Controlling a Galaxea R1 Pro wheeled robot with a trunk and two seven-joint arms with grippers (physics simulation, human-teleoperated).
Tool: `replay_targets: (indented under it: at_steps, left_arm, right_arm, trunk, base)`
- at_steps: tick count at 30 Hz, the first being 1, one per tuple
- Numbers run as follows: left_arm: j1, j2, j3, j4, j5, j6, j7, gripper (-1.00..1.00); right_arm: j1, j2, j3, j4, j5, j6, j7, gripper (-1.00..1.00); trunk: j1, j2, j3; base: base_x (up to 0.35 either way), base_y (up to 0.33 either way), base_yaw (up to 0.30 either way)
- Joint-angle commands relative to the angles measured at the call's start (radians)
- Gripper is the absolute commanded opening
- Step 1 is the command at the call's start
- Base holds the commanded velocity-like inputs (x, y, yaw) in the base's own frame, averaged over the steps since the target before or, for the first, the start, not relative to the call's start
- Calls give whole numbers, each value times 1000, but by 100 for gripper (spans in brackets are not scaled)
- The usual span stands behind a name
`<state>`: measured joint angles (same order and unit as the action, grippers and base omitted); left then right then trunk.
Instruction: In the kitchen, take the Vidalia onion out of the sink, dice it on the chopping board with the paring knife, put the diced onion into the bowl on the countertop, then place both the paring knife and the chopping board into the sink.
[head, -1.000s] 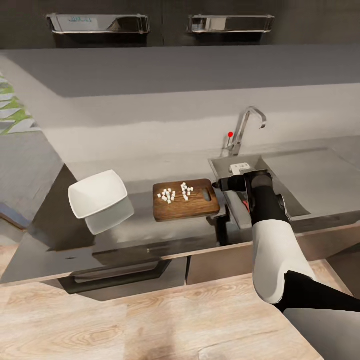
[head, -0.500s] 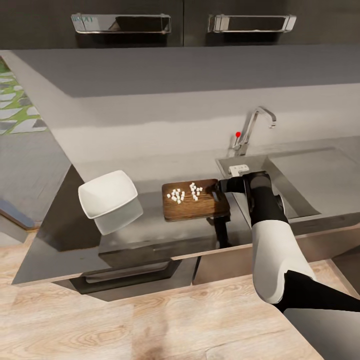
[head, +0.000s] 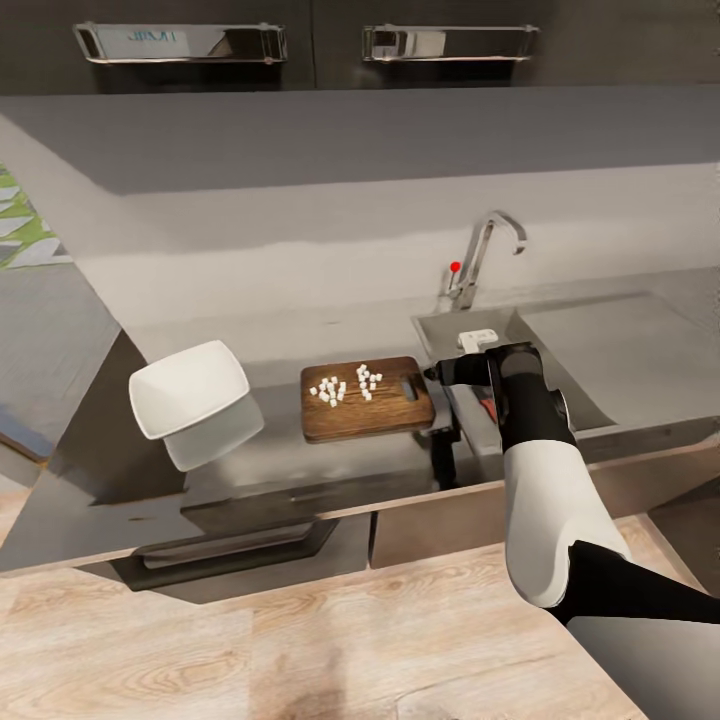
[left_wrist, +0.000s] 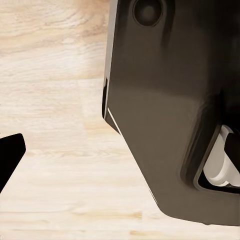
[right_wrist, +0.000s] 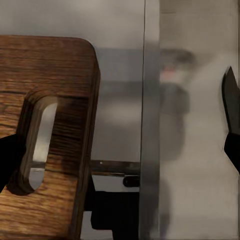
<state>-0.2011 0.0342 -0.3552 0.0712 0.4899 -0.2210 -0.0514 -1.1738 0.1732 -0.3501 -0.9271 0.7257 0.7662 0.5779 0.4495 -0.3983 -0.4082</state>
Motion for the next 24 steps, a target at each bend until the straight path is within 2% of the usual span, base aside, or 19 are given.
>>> replay_targets:
  at_steps: [1, 24]
  left_arm:
    - [-1, 0, -8, 4, 10, -6, -5, 100]
    - [-1, 1, -8, 4, 10, -6, -5, 100]
  right_arm:
    - [-1, 1, -4, -1, 11, 1, 10, 100]
    - [-1, 1, -3, 0, 9, 1, 10, 100]
  trunk:
    - [1, -2, -2]
    - [1, -2, -15]
  base:
    - [0, -6, -55]
    - [34, 2, -4]
